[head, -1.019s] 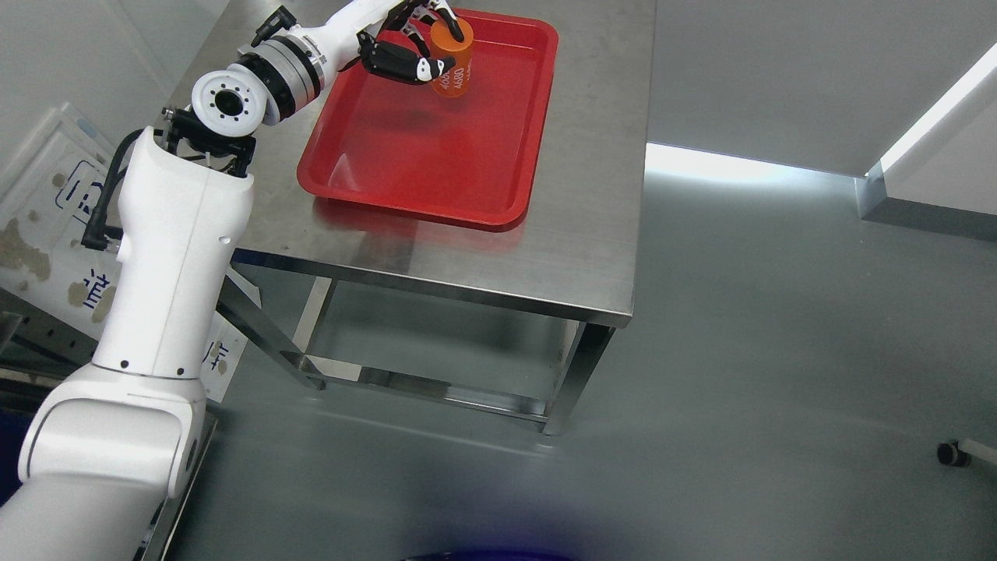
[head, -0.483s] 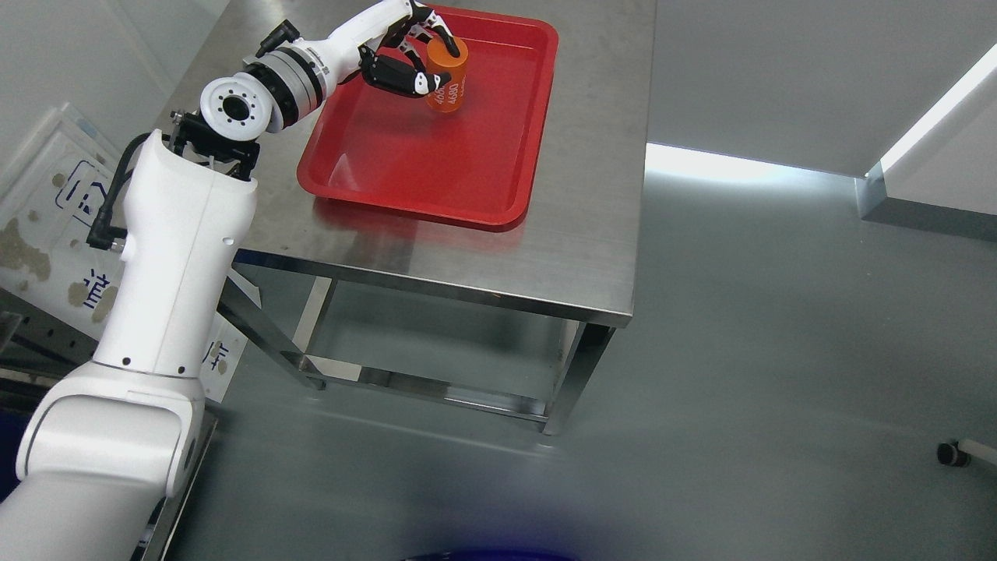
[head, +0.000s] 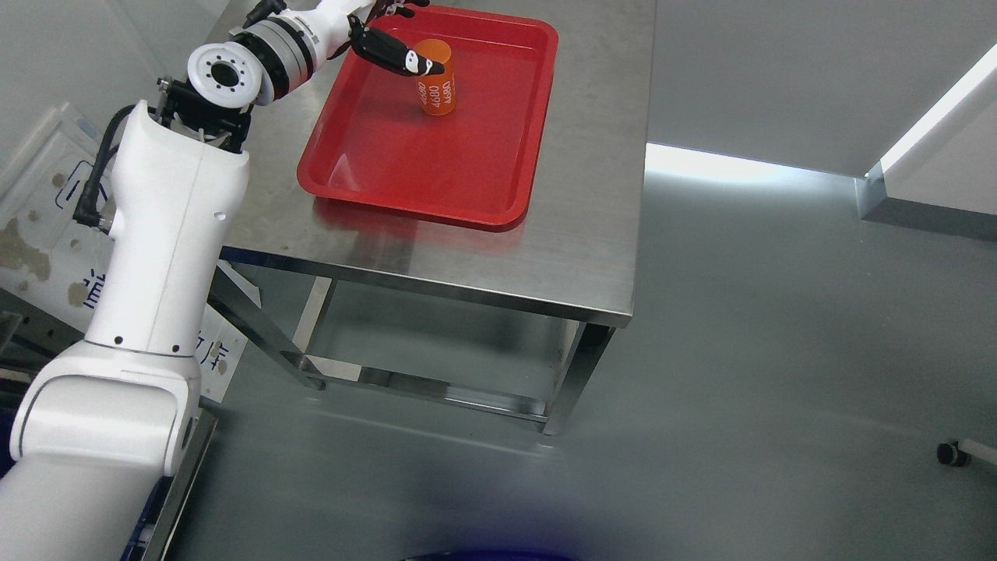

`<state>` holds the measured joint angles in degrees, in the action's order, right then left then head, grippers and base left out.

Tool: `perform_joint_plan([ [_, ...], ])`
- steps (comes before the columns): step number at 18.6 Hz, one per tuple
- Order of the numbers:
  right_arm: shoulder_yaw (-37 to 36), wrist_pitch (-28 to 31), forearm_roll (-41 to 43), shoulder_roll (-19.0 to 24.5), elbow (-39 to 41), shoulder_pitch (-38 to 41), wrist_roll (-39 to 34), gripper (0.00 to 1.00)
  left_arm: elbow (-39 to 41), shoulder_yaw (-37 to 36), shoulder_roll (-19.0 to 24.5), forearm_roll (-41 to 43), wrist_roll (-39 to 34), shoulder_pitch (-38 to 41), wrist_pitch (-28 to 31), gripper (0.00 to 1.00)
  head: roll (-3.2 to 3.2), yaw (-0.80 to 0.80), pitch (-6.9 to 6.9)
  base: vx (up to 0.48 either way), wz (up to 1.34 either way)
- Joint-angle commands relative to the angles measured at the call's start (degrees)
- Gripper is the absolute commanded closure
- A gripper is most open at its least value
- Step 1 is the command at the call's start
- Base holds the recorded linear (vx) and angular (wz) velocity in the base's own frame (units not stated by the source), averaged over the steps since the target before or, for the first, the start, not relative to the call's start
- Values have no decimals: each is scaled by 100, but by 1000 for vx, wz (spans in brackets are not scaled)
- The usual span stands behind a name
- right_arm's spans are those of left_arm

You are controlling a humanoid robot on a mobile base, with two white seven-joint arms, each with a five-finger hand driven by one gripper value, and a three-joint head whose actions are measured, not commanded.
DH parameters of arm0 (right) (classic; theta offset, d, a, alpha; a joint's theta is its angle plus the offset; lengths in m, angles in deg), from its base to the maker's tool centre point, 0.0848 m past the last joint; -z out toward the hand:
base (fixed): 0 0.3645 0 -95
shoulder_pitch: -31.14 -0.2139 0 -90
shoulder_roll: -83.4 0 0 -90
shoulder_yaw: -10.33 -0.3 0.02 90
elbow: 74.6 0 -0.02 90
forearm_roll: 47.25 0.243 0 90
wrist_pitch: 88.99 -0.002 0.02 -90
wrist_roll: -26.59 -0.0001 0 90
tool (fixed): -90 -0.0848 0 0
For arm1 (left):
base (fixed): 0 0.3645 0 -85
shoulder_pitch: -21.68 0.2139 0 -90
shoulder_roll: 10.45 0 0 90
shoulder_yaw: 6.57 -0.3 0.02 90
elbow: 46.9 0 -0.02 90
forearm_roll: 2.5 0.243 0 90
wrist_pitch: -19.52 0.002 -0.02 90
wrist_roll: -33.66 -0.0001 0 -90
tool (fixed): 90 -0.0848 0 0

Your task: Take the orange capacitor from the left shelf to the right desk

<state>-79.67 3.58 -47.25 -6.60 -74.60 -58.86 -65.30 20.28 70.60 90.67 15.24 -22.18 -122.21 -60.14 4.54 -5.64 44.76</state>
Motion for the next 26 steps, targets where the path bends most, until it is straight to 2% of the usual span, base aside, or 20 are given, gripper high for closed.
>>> perform_joint_plan([
  [1,-61,-11,0,-100,193,-9,5,0,242,1349,-434,-42,11,-227,126,7,0,0,0,0,0],
  [3,-61,-2,0,-100,193,0,5,0,462,2402,-977,-42,3,-209,284,3,0,0,0,0,0],
  [6,-61,-2,0,-100,193,-9,5,0,621,3819,-1012,-103,-111,-139,355,1,0,0,0,0,0],
  [8,-61,-2,0,-100,193,-9,5,0,673,4235,-1012,-654,-391,-26,329,0,0,0,0,0,0],
  [12,-61,-2,0,-100,193,-9,5,0,1296,4044,-1012,-912,-1814,475,329,0,0,0,0,0,0],
  [13,-61,-2,0,-100,193,0,5,0,1454,3886,-1012,-956,-1834,642,276,0,0,0,0,0,0],
  [16,-61,-2,0,-100,193,-9,5,0,1868,3183,-1012,-1141,-1852,1537,-425,0,0,0,0,0,0],
  [19,-61,-2,0,-100,193,-9,5,0,1939,3076,-1012,-1141,-1983,1917,-1155,0,0,0,0,0,0],
  [23,-61,-2,0,-100,193,-9,5,0,1887,3068,-1012,-1141,-2694,2303,-1542,0,0,0,0,0,0],
  [26,-61,-2,0,-100,193,-9,5,0,1887,2761,-1012,-1289,-2608,2751,-1955,0,0,0,0,0,0],
])
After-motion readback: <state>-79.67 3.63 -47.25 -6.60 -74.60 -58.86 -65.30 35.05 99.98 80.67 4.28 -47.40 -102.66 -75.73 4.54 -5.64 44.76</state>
